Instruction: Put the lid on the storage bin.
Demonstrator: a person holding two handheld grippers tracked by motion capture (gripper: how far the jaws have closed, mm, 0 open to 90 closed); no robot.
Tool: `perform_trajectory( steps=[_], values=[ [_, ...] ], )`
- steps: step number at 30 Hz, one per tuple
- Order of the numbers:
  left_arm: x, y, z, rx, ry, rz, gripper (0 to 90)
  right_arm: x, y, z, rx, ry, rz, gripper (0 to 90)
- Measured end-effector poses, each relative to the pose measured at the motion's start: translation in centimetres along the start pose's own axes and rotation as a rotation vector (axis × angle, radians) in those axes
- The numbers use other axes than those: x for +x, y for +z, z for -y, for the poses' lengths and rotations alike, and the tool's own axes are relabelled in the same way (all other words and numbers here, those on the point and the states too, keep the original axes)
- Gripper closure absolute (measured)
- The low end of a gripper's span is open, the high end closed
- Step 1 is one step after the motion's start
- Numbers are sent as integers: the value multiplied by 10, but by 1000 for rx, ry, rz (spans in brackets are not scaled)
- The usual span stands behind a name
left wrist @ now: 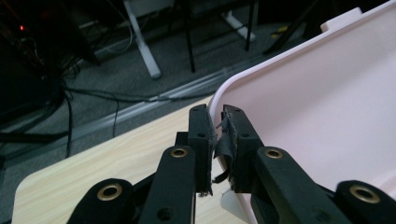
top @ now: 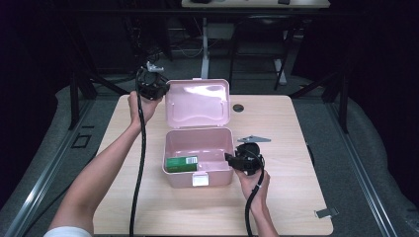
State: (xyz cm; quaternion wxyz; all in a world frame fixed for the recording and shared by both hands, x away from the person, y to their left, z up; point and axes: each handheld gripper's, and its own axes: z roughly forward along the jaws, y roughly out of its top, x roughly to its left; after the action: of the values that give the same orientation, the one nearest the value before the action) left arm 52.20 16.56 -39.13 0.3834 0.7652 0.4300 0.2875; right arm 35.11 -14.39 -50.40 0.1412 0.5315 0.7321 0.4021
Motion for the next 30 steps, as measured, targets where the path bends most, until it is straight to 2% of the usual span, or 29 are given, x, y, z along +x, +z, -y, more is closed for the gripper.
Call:
perform_trajectory(
  steps=[4, 6, 11, 12, 18, 22, 26, 30],
  values=[
    [-1, -14, 0, -37, -9, 17, 835, 0, 0, 0, 0, 0, 0, 640],
    [-4, -17, 1, -40, 22, -2, 834, 0, 0, 0, 0, 1, 0, 641],
    [2, -13, 3, -36, -6, 12, 836, 0, 0, 0, -1, 1, -3, 646],
    [2, -14, 4, -50, -17, 19, 837, 0, 0, 0, -1, 2, -4, 645],
    [-1, -23, 7, -78, 6, 20, 835, 0, 0, 0, -1, -8, 1, 645],
    [-3, -31, 7, -101, 1, 33, 833, 0, 0, 0, -3, -7, 1, 644],
    [-9, -42, 8, -125, 35, 33, 834, 1, 0, 0, 1, -12, 5, 643],
    [-11, -54, 10, -149, 43, 50, 835, 1, 0, 0, -3, -13, 7, 642]
  ],
)
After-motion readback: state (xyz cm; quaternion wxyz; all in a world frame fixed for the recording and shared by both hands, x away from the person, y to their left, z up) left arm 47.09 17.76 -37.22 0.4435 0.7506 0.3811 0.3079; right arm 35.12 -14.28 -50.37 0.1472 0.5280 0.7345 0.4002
